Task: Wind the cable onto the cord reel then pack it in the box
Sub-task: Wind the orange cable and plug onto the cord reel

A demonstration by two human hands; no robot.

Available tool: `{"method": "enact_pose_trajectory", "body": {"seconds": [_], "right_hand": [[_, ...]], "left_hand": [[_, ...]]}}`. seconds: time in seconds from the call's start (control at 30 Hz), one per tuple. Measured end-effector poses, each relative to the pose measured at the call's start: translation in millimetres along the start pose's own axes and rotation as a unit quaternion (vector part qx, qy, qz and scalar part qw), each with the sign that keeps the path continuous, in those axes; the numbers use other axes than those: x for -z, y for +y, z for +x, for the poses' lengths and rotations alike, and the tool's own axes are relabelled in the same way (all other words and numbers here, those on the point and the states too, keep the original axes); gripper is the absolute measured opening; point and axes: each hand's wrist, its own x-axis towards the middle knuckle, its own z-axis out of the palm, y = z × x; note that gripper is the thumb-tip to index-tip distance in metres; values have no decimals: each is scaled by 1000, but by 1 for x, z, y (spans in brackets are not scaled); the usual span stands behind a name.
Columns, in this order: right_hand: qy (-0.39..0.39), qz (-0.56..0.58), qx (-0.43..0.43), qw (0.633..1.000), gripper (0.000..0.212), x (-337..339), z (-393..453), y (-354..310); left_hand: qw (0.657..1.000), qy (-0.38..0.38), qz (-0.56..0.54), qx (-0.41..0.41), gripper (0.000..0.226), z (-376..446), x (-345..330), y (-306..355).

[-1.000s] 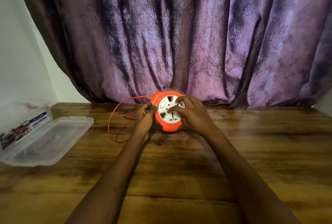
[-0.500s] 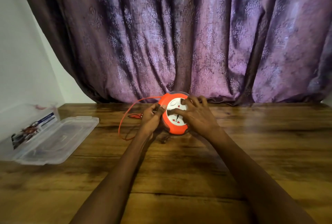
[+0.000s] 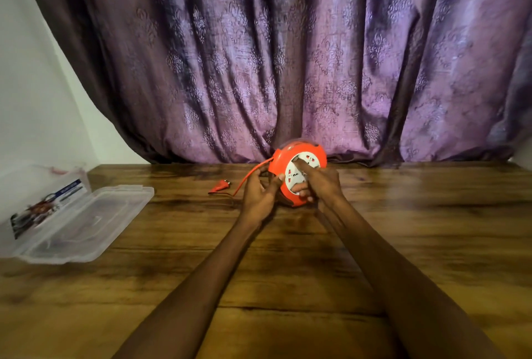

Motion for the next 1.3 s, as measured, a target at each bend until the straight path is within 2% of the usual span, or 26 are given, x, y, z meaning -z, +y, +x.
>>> {"method": "enact_pose_trajectory", "body": {"seconds": [0.07,0.13,0.17,0.2,0.27,0.3,0.37,0.43,0.5,0.63,0.73,0.8,0.9,0.97,1.0,1.07,1.13,1.23,1.3], "right_hand": [[-17,8,1,1000,50,0,-1,5],[-43,-37,48,997,46,5,1,0],[-35,-106,97,989,40,8,1,-4],[-4,-207,166,964,34,12,1,-7],[43,-377,357,854,17,17,-2,-8],[21,-425,447,787,13,17,-4,-8],[-51,-492,556,669,27,16,-3,-4],[-80,-534,587,603,31,13,-5,-1],[-93,-556,598,570,34,10,-8,0],[-114,-642,532,541,45,4,-12,-1],[-74,-647,550,523,41,5,-14,-2],[-39,-629,581,515,37,5,-14,0],[-17,-623,586,518,37,5,-10,2],[3,-630,571,527,45,6,-6,3],[21,-631,553,543,52,6,-4,2],[70,-618,498,605,63,5,-2,-3],[118,-595,440,663,65,2,-3,-6],[155,-532,383,739,67,-3,-7,-3],[152,-461,304,820,68,-3,-8,-3]], "left_hand": [[1000,3,-18,22,39,2,3,0],[996,17,-68,51,23,5,9,2],[994,23,-88,62,14,8,13,3],[992,27,-97,72,7,11,18,5],[991,36,-105,79,14,19,29,9],[989,39,-113,84,17,21,33,10],[987,29,-130,92,8,24,40,13],[988,12,-115,99,9,25,46,15],[991,-14,-92,101,8,27,53,17],[990,-71,-43,112,16,29,58,17],[991,-78,-41,104,23,28,57,16],[992,-71,-33,97,30,28,55,14],[995,-52,-6,81,21,26,51,14],[997,-38,-1,70,24,26,47,13],[997,-34,-3,65,24,25,44,12],[998,-24,-28,58,15,22,35,12],[998,-5,-42,44,5,18,25,13],[998,20,-60,24,23,12,12,8],[998,27,-60,10,30,7,4,4]]}}
